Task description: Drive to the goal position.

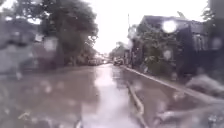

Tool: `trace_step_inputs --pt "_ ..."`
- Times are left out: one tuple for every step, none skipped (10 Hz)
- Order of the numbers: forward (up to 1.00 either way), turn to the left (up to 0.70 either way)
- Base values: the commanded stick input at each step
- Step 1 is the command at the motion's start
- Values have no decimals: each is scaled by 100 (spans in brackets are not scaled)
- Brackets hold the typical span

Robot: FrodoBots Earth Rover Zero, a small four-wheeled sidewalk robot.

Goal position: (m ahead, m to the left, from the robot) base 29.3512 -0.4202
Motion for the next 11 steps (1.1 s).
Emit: trace_step_inputs --pt "100 0" --pt "100 0" --pt "100 0" --pt "100 0" --pt "100 0" --pt "100 0" --pt "100 0" --pt "100 0" --pt "100 0" --pt "100 0" --pt "100 0"
